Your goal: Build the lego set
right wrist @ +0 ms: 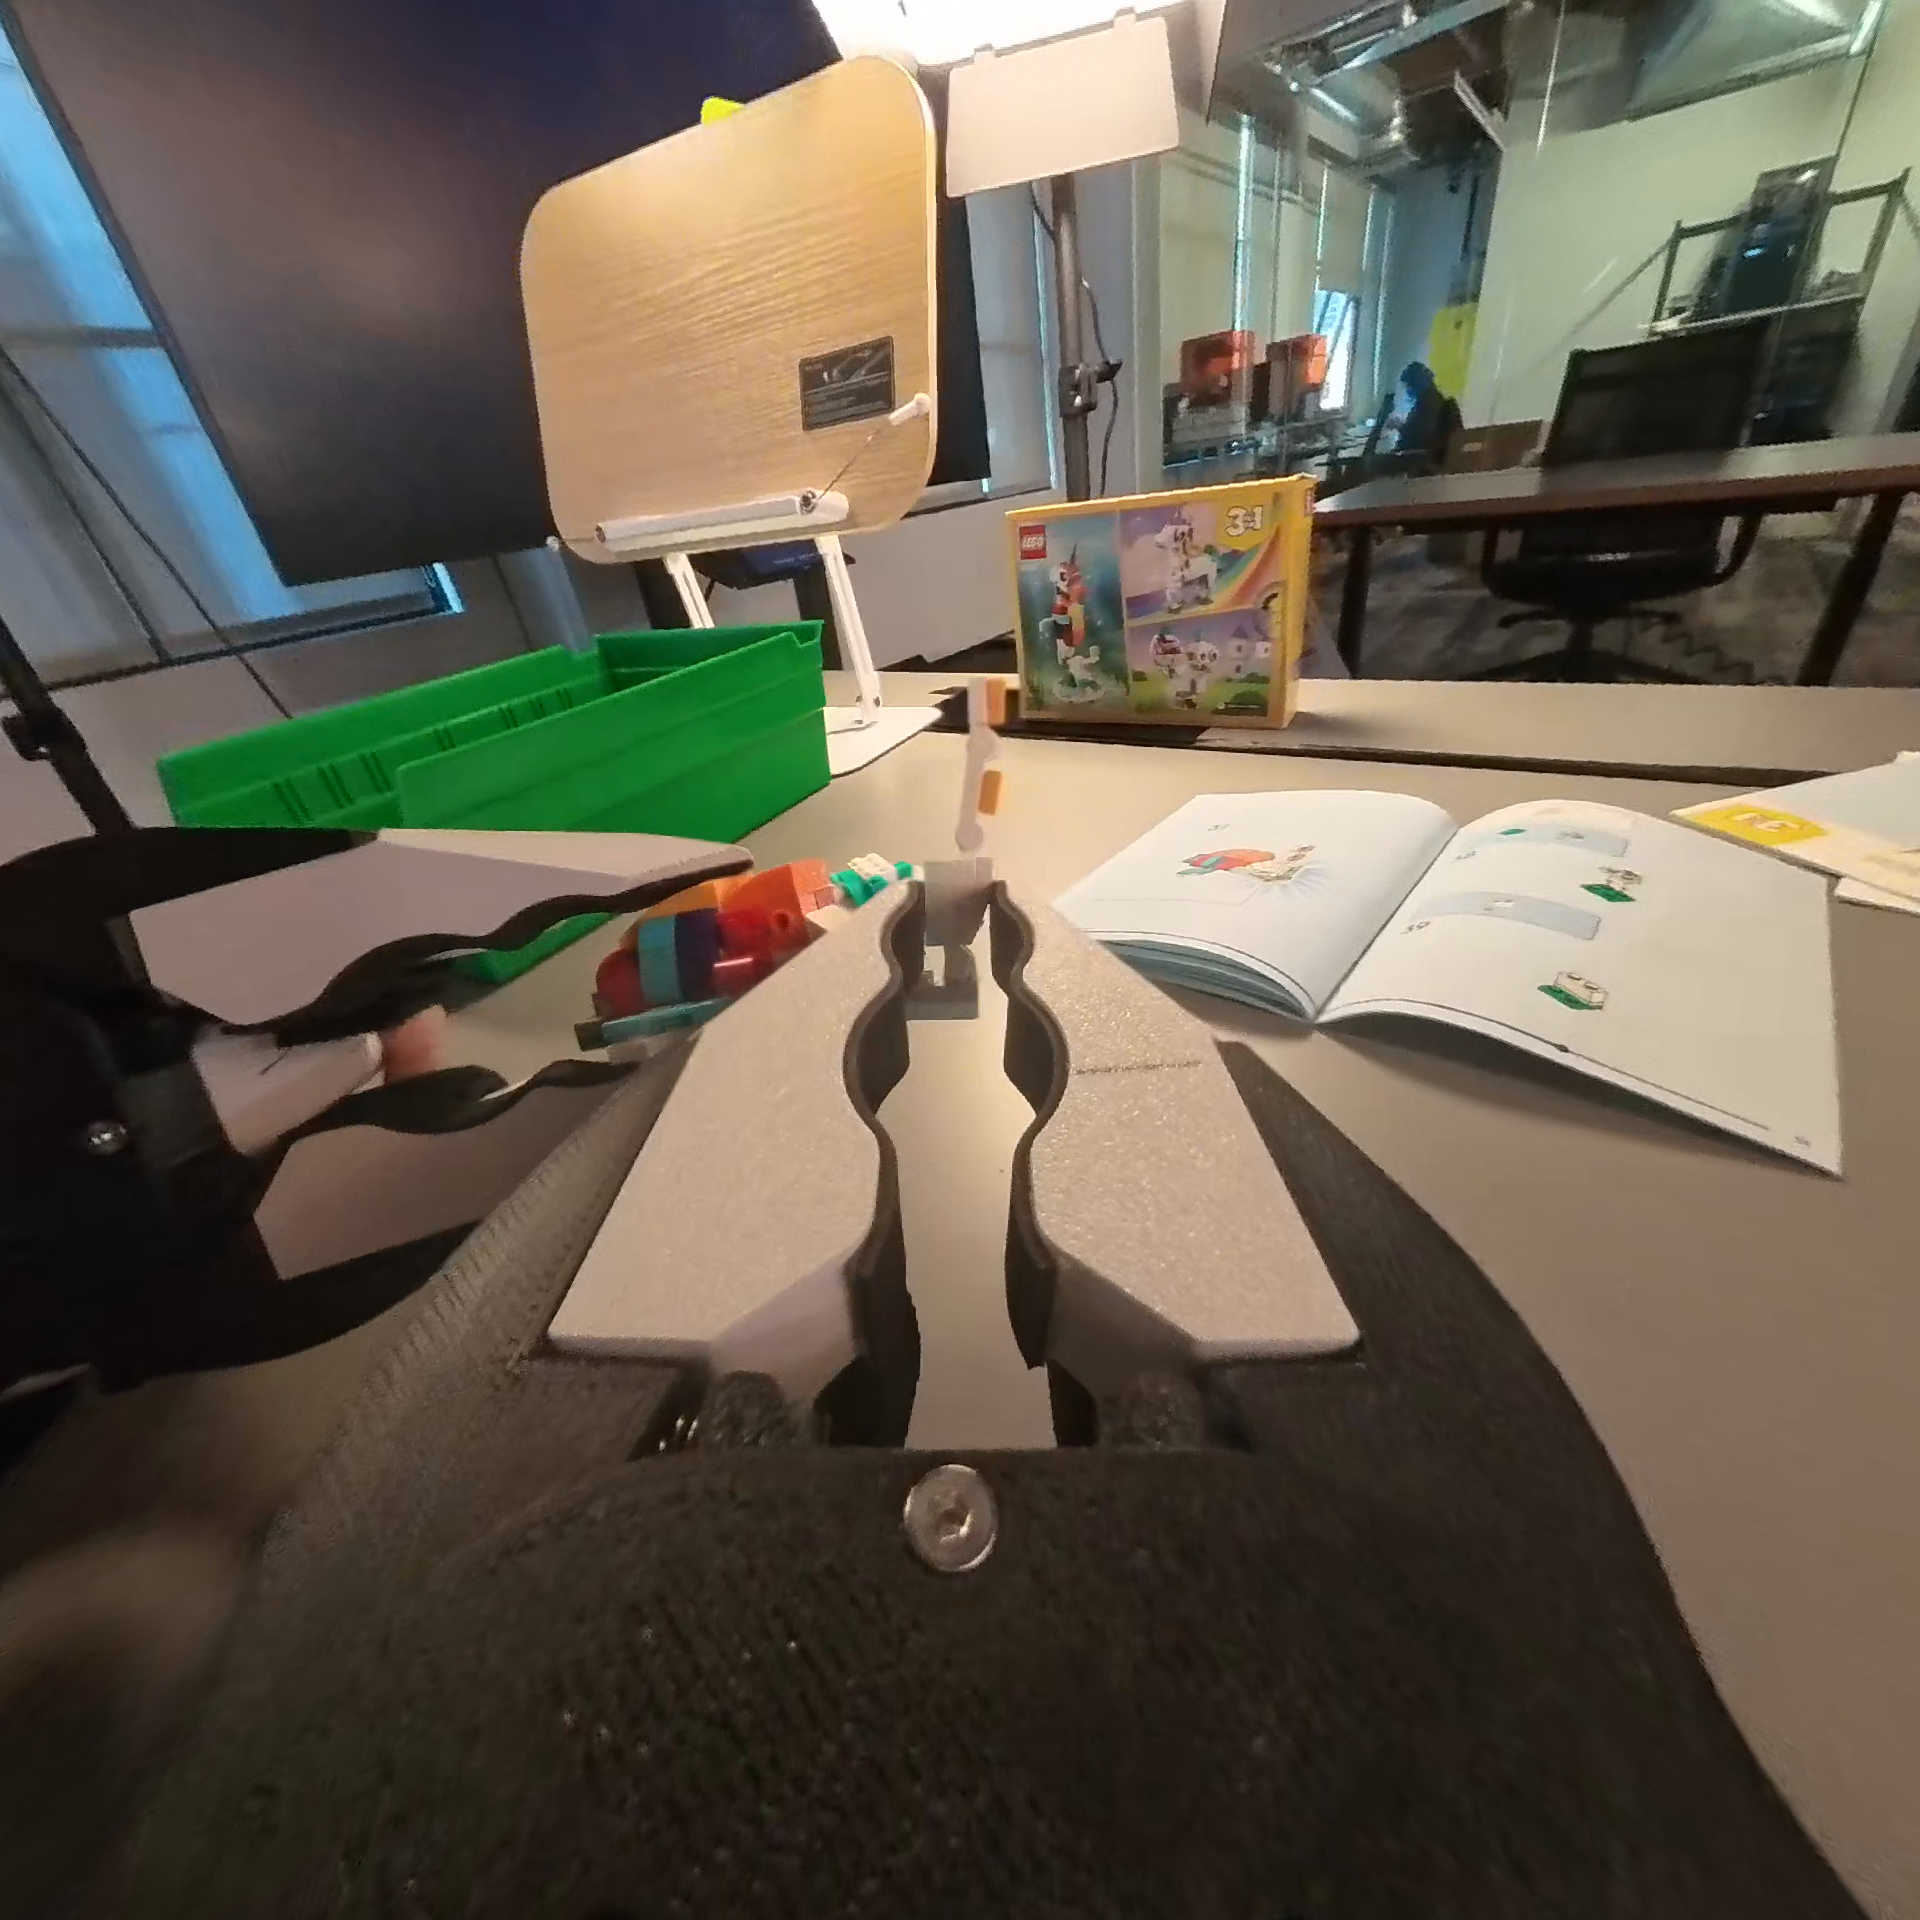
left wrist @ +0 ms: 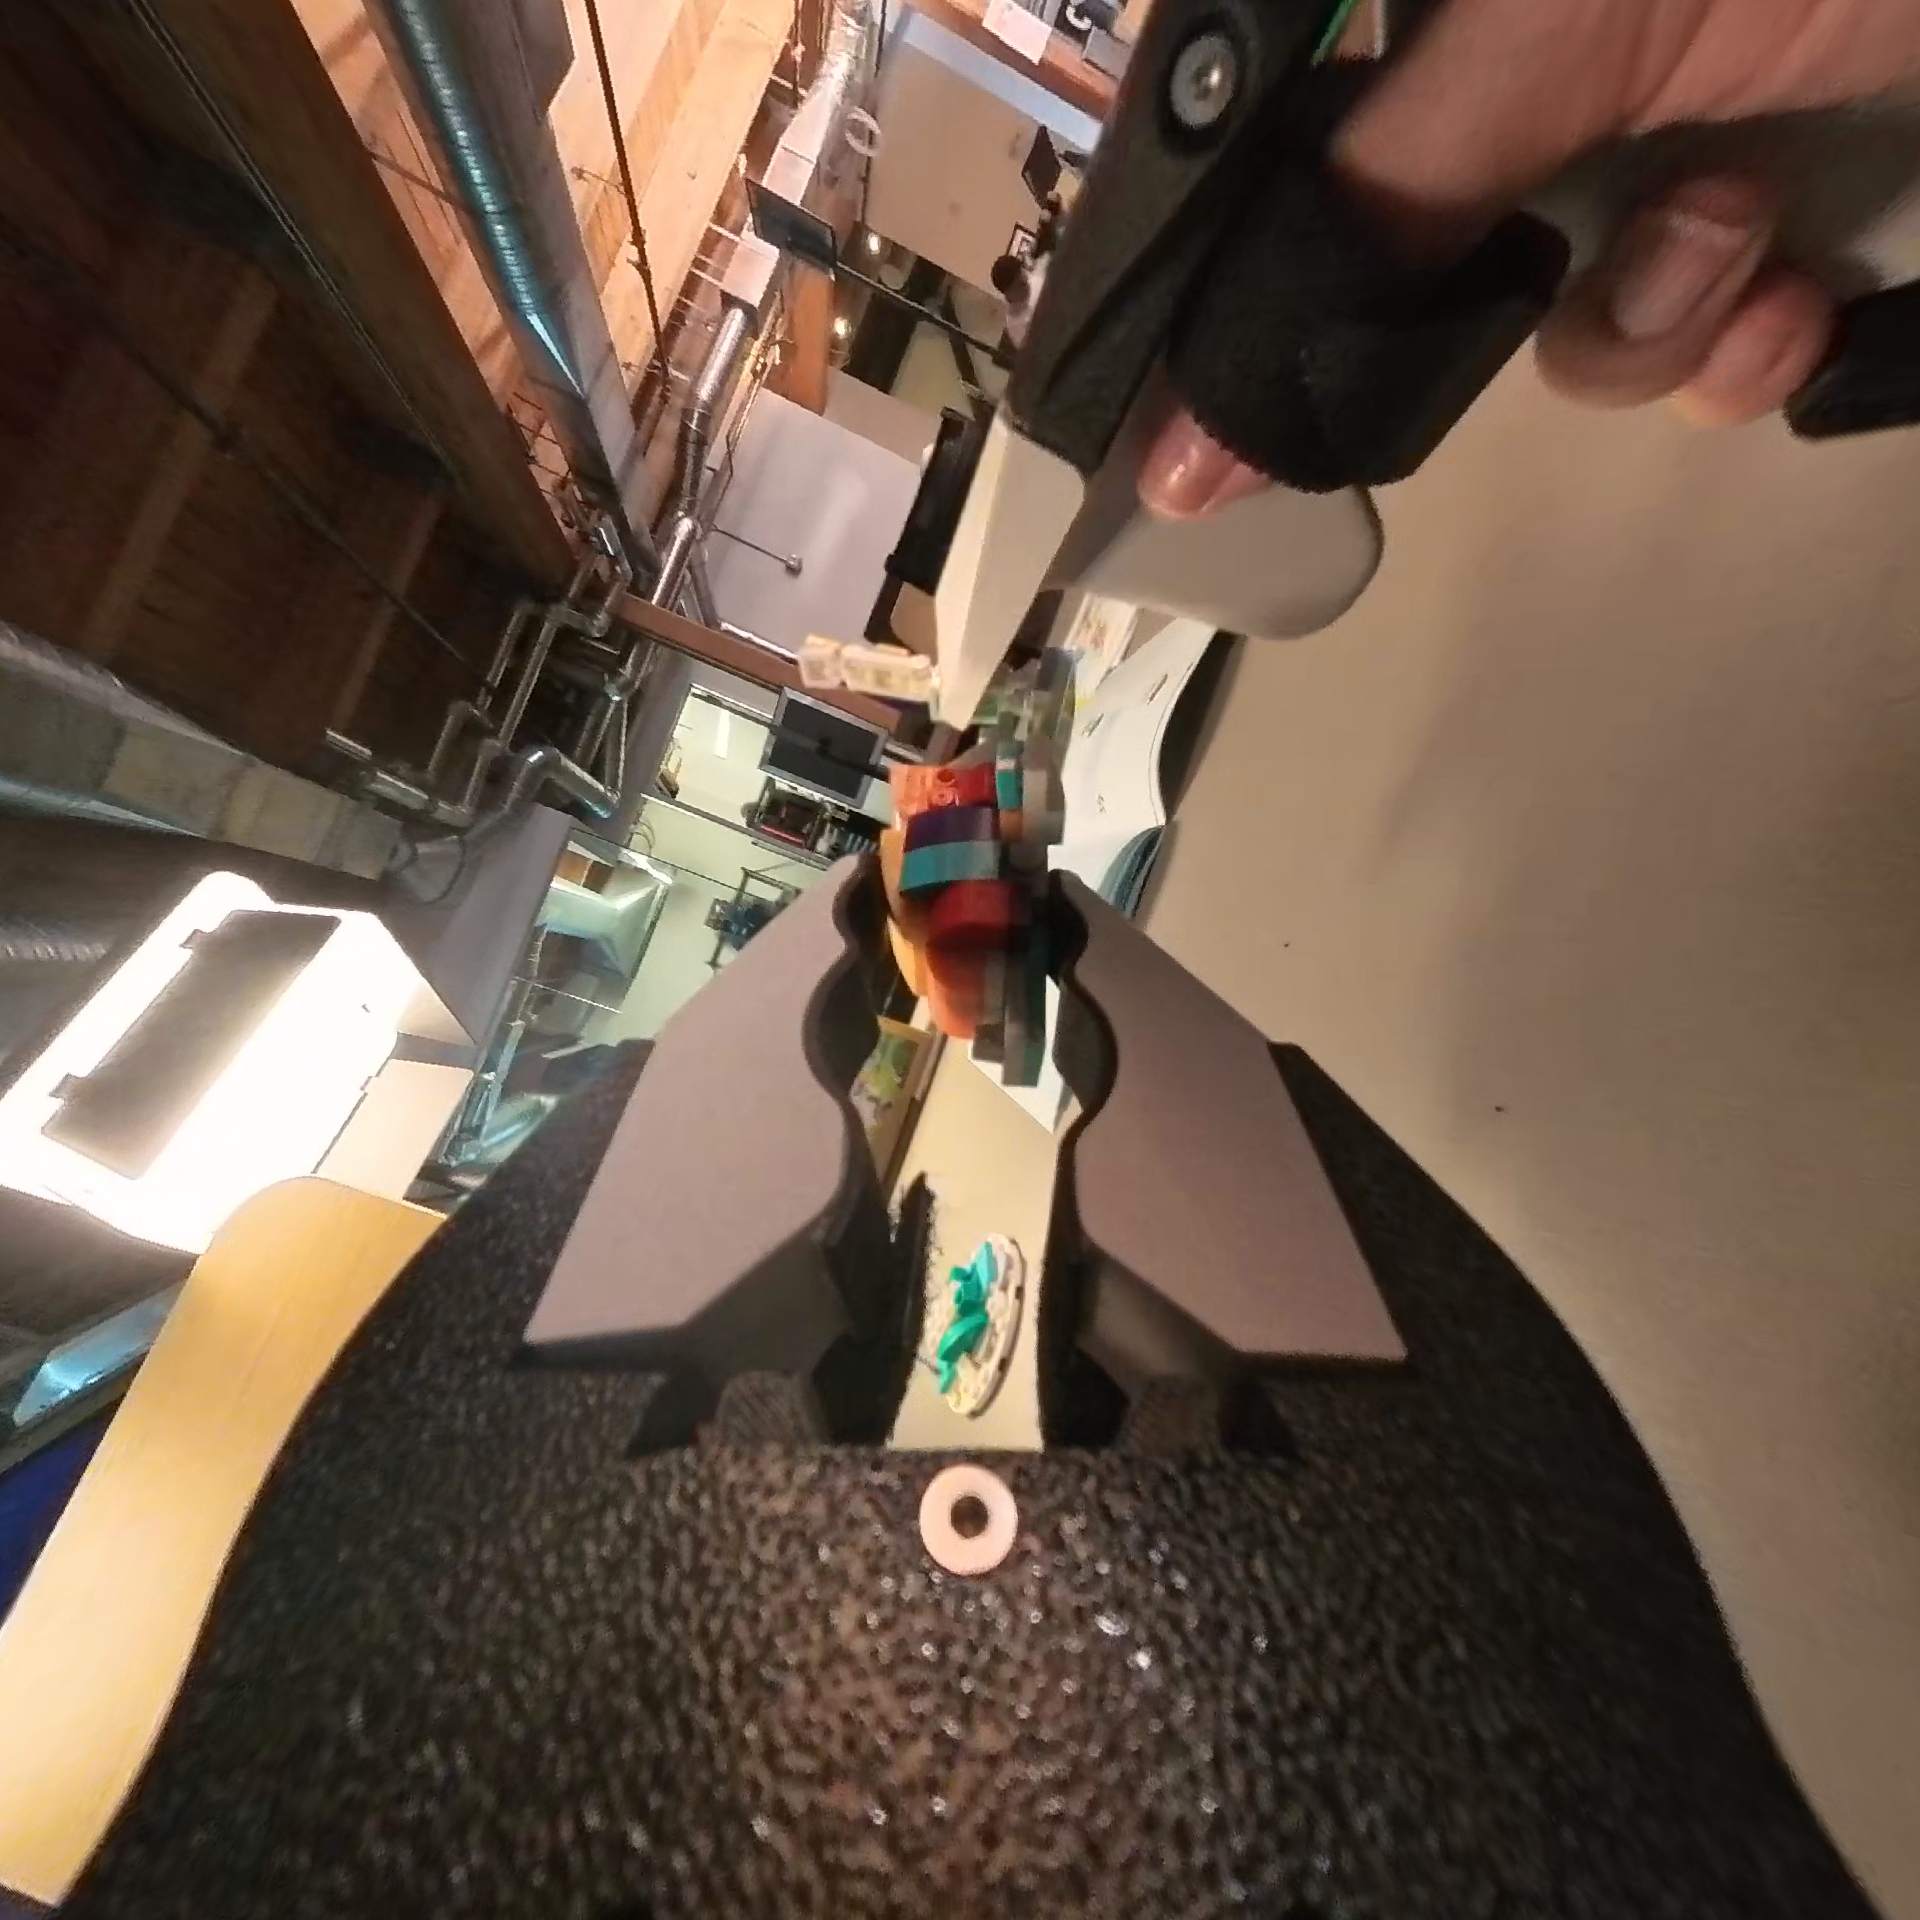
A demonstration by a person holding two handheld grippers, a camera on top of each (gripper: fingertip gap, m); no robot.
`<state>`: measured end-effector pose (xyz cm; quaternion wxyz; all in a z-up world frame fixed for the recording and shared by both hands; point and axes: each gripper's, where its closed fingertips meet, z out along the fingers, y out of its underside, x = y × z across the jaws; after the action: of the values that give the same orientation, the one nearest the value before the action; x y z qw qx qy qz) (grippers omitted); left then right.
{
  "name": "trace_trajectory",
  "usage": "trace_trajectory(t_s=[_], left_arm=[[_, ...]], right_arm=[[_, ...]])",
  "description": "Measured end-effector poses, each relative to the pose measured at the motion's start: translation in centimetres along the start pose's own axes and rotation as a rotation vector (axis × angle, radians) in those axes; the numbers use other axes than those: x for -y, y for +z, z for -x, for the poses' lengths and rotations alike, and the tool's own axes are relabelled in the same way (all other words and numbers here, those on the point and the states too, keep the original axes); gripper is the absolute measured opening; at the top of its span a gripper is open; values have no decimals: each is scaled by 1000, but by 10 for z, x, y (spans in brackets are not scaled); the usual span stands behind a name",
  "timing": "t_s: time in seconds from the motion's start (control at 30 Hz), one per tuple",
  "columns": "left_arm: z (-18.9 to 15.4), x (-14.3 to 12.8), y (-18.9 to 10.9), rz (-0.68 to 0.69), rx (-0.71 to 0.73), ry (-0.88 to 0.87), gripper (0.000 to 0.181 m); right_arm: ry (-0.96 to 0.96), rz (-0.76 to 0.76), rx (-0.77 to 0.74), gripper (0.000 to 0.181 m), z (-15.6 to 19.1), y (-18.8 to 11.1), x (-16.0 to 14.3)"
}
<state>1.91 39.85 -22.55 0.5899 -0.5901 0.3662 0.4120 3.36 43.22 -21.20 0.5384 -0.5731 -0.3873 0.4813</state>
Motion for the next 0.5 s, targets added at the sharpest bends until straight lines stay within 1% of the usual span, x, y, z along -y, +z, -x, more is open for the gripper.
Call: trace_trajectory(t_s=[0.03,0.1,0.33,0.43,0.5], left_arm=[[1,1,0,-4,7,0,27],[1,0,0,-4,4,-8,27],[1,-4,1,10,3,-20,27],[1,-5,0,10,-2,-25,27],[0,-6,0,13,-8,-20,27]], right_arm=[[17,-6,9,10,2,1,0],[49,-13,19,10,4,2,0],[108,-29,-15,10,5,7,-1],[108,-16,-15,10,5,8,-2],[68,5,-32,10,2,6,-3]])
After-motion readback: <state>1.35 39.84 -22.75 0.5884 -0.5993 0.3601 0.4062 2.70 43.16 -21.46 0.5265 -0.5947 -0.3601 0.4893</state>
